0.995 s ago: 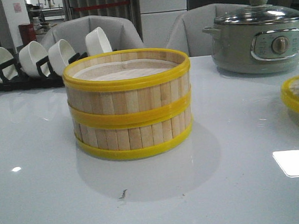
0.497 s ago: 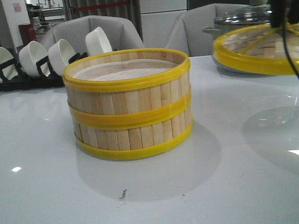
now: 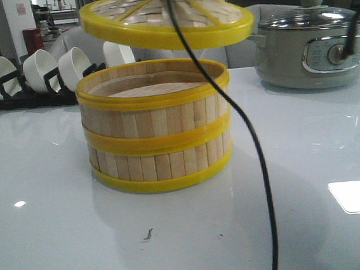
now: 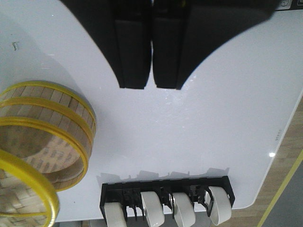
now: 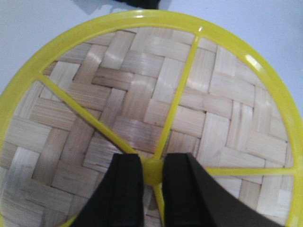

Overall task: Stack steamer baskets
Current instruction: 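Lift the lid with the right gripper toward the stacked baskets, then lower the lid onto the top basket rim with the right gripper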

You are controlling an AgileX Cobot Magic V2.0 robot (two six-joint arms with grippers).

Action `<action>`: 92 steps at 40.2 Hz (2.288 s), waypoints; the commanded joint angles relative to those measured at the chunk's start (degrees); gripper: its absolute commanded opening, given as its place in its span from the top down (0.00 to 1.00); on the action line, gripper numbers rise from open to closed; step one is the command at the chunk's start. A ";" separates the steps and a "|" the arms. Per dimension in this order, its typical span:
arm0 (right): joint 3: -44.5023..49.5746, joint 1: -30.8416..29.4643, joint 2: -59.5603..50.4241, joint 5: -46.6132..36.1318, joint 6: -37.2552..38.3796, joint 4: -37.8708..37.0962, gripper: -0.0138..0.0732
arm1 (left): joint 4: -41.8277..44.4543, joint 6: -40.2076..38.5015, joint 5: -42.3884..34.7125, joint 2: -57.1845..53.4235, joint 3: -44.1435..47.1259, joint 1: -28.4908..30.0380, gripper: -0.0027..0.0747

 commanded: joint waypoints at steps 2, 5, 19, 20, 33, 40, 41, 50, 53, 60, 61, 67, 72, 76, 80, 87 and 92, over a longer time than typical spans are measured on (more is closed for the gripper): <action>-7.95 1.28 1.10 0.84 -1.02 -1.32 0.81 | 0.45 -0.49 -4.62 0.60 -1.42 0.03 0.86; -9.96 1.53 2.93 2.13 -1.02 -1.32 0.81 | 0.45 -0.49 -4.62 0.60 -1.42 0.03 0.86; -10.28 1.67 5.33 2.56 -1.06 -1.26 0.81 | 0.45 -0.49 -4.62 0.60 -1.42 0.03 0.86; -10.28 1.67 5.41 2.56 -1.06 -1.21 0.81 | 0.45 -0.49 -4.62 0.60 -1.42 0.03 0.86; -10.28 1.74 6.05 1.99 -1.27 -1.21 0.81 | 0.45 -0.49 -4.62 0.60 -1.42 0.03 0.86; -10.28 1.74 6.22 -0.48 -1.27 -1.08 0.81 | 0.45 -0.49 -4.62 0.60 -1.42 0.03 0.86; -10.28 1.74 6.31 -0.59 -1.27 -1.08 0.81 | 0.45 -0.49 -4.62 0.60 -1.42 0.03 0.86; -10.28 1.87 7.58 0.48 -1.27 -1.06 0.81 | 0.45 -0.49 -4.62 0.60 -1.42 0.03 0.86; -10.28 1.87 7.83 0.48 -1.27 -1.06 0.81 | 0.45 -0.49 -4.62 0.60 -1.42 0.03 0.86; -10.28 1.87 8.09 0.23 -1.27 -1.06 0.81 | 0.45 -0.49 -4.62 0.60 -1.42 0.03 0.86; -10.28 1.87 8.09 0.23 -1.27 -1.06 0.81 | 0.45 -0.49 -4.62 0.60 -1.42 0.03 0.86; -10.28 1.87 8.09 -0.08 -1.27 -1.06 0.81 | 0.45 -0.49 -4.62 0.60 -1.42 0.03 0.86; -10.28 1.87 8.09 -0.43 -1.27 -1.06 0.81 | 0.45 -0.49 -4.62 0.60 -1.42 0.03 0.86; -10.28 1.87 8.09 -0.43 -1.27 -1.06 0.81 | 0.45 -0.49 -4.62 0.60 -1.42 0.03 0.86; -10.28 1.87 8.09 -0.43 -1.27 -1.06 0.81 | 0.45 -0.49 -4.62 0.60 -1.42 0.03 0.86; -10.28 1.87 8.09 -0.37 -1.27 -1.06 0.81 | 0.45 -0.49 -4.62 0.60 -1.42 0.03 0.86; -10.28 1.87 8.09 0.50 -1.27 -1.06 0.79 | 0.45 -0.49 -4.62 0.60 -1.42 0.03 0.86</action>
